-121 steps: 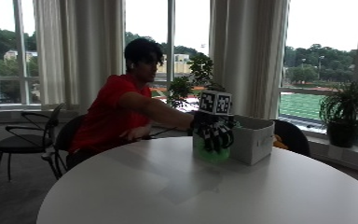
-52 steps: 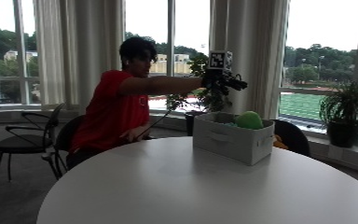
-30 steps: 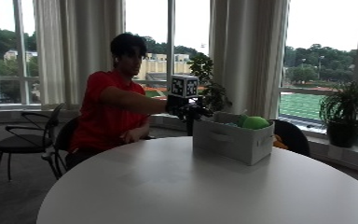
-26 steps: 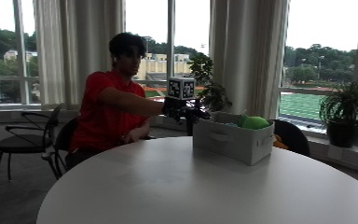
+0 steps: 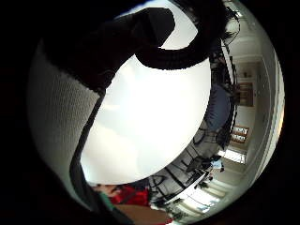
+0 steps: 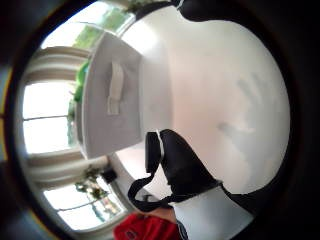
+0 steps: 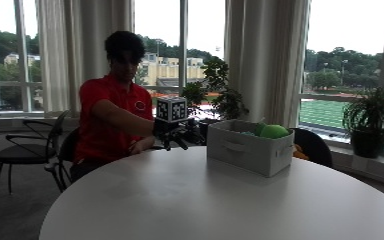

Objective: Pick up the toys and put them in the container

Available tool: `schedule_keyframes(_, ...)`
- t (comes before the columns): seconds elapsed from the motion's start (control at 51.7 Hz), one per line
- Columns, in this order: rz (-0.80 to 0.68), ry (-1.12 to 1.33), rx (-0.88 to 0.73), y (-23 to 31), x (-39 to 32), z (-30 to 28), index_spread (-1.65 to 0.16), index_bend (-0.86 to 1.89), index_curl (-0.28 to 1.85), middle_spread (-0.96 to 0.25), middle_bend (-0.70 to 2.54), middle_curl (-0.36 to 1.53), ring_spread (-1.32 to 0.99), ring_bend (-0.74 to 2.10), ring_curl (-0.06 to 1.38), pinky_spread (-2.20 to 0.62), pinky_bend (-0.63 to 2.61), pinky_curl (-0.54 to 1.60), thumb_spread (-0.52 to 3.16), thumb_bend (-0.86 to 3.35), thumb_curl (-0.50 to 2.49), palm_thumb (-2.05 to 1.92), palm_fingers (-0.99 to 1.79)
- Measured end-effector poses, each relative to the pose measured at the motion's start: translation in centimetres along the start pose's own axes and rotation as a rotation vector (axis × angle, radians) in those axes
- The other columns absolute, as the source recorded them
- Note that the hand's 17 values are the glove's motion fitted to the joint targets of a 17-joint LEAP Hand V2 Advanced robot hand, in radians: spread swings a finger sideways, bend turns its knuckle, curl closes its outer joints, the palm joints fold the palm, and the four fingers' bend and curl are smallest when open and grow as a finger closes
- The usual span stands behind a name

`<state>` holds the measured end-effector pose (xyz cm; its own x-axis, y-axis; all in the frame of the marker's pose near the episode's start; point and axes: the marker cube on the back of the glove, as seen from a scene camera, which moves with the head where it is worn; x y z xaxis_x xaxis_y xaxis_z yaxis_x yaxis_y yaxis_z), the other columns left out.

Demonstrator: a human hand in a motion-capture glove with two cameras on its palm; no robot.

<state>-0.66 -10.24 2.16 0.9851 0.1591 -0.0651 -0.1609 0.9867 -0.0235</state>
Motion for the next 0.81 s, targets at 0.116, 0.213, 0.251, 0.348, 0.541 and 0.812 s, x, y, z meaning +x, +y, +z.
schedule_keyframes(0.116, -0.071, -0.012, -0.03, 1.1, 1.6, 0.6, -0.41, 0.17, 0.36, -0.1, 0.14, 0.27, 0.0, 0.31, 0.31, 0.11, 1.01, 0.31, 1.18, -0.02, 0.32, 0.0, -0.09)
schedule_keyframes(0.213, -0.051, -0.03, -0.042, 1.1, 2.9, 0.7, -0.42, 0.18, 0.37, -0.1, 0.14, 0.26, 0.0, 0.31, 0.31, 0.11, 1.0, 0.31, 1.18, -0.02, 0.32, -0.01, -0.08)
schedule_keyframes(0.251, -0.051, -0.037, -0.037, 1.0, 3.3, 0.8, -0.42, 0.18, 0.37, -0.1, 0.14, 0.26, -0.01, 0.3, 0.31, 0.11, 1.0, 0.31, 1.18, -0.02, 0.32, -0.01, -0.08)
schedule_keyframes(0.348, -0.05, -0.048, -0.03, 1.3, 3.8, 0.8, -0.42, 0.19, 0.37, -0.1, 0.14, 0.25, -0.01, 0.3, 0.31, 0.11, 0.99, 0.31, 1.18, -0.02, 0.31, -0.01, -0.07)
schedule_keyframes(0.541, -0.058, -0.047, -0.025, 1.7, 4.2, 0.8, -0.43, 0.19, 0.38, -0.11, 0.14, 0.24, -0.01, 0.29, 0.32, 0.11, 0.97, 0.31, 1.18, -0.02, 0.31, -0.01, -0.07)
schedule_keyframes(0.812, -0.055, -0.039, -0.023, 2.3, 5.3, 0.6, -0.43, 0.19, 0.38, -0.11, 0.14, 0.23, -0.01, 0.29, 0.32, 0.11, 0.97, 0.31, 1.19, -0.02, 0.31, 0.0, -0.06)
